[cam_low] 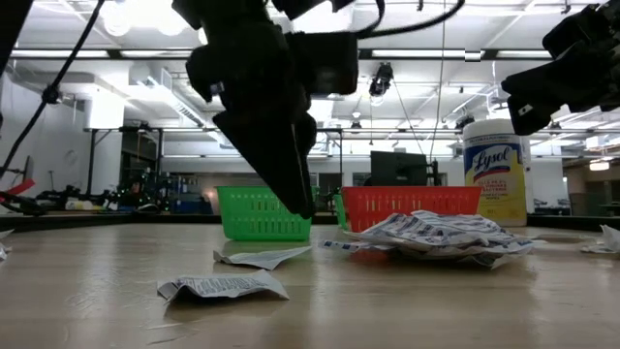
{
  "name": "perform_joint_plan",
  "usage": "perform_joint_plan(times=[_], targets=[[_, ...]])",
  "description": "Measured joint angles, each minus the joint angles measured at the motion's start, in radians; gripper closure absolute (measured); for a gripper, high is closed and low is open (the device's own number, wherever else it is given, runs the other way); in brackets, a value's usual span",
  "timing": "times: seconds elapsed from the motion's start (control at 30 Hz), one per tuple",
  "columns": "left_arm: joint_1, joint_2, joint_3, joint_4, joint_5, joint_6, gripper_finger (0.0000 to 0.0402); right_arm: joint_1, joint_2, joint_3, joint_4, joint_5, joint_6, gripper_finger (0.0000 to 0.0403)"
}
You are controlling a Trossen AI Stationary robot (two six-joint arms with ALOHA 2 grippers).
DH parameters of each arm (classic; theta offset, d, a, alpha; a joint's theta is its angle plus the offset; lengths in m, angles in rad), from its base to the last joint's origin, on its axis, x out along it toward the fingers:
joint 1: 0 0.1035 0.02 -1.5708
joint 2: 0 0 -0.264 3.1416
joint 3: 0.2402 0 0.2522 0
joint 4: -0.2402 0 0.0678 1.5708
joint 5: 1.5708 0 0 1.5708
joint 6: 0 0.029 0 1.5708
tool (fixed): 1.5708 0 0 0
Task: Pick & Place First Aid Supplies
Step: Put the blue alcohol pad into the yellow bin
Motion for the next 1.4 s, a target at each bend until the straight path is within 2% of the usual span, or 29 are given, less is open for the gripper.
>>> perform_joint_plan(times=[0.23,0.57,0.77,1.4], targets=[[0.000,0.044,0.007,-0.024,-0.001,-0.050,0.0122,0.000,0.000,0.000,0.000,0.000,0.000,0.0374],[-0.002,0.064,0.004,-0.041,-0.089,-0.053,0.0122,0.000,0.000,0.000,0.000,0.000,0.000,0.0374],[-0.002,0.064,0.004,-0.077,-0.103,-0.066,0.0129,0.000,0.000,0.000,0.000,0.000,0.000,0.0374],[0.000,0.062,-0.021,-0.080,-0.041,-0.106,0.0281,0.000,0.000,0.000,0.000,0.000,0.000,0.0374]])
